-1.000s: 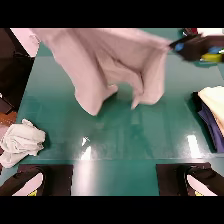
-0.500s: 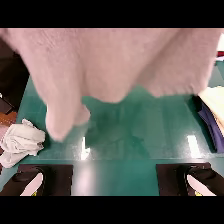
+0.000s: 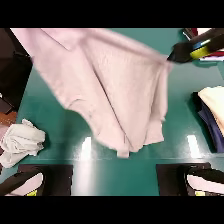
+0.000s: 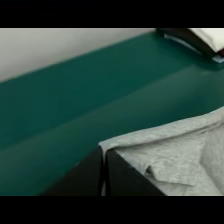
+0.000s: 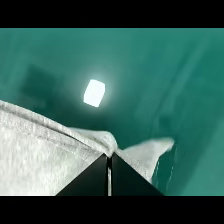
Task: Fold the shirts.
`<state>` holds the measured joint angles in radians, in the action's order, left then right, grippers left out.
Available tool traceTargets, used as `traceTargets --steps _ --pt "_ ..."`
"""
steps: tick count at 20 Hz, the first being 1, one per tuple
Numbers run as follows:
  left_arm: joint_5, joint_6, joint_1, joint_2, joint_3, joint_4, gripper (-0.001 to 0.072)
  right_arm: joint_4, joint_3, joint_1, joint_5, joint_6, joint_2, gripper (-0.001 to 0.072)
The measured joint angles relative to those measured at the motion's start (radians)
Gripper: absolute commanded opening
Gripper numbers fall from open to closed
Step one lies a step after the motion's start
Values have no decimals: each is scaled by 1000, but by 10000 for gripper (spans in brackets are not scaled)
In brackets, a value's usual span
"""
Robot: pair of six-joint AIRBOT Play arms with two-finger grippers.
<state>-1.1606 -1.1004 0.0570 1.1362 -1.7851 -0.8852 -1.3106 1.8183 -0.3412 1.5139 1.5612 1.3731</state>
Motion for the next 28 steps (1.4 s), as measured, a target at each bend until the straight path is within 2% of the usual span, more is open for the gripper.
traceTargets --steps 6,7,8,9,10,13,16,19,21,28 --pt "32 -2 1 397 97 -9 24 -3 -101 2 -174 -8 244 12" --pt "42 -10 0 442 101 -5 114 -3 -106 2 -200 -8 269 15" --pt "45 -19 0 473 105 -6 472 -3 -109 2 -228 -9 286 56" --pt "53 -27 2 496 105 -9 630 -3 -110 3 -246 -9 299 297" --pt "54 -37 3 512 101 -7 609 -5 -106 6 -263 -10 309 422" --pt "4 -81 9 539 68 -5 608 2 -58 21 -260 -11 321 422" --pt "-129 -127 5 544 58 -5 606 5 -14 51 -212 -11 291 421" --pt "-194 -146 -43 494 169 -7 606 7 -35 88 -190 -11 209 420" --pt "-177 -151 -102 426 308 -1 607 10 -84 104 -186 -11 143 420" --pt "35 -157 -331 221 786 112 608 9 -293 129 -266 -17 -40 419"
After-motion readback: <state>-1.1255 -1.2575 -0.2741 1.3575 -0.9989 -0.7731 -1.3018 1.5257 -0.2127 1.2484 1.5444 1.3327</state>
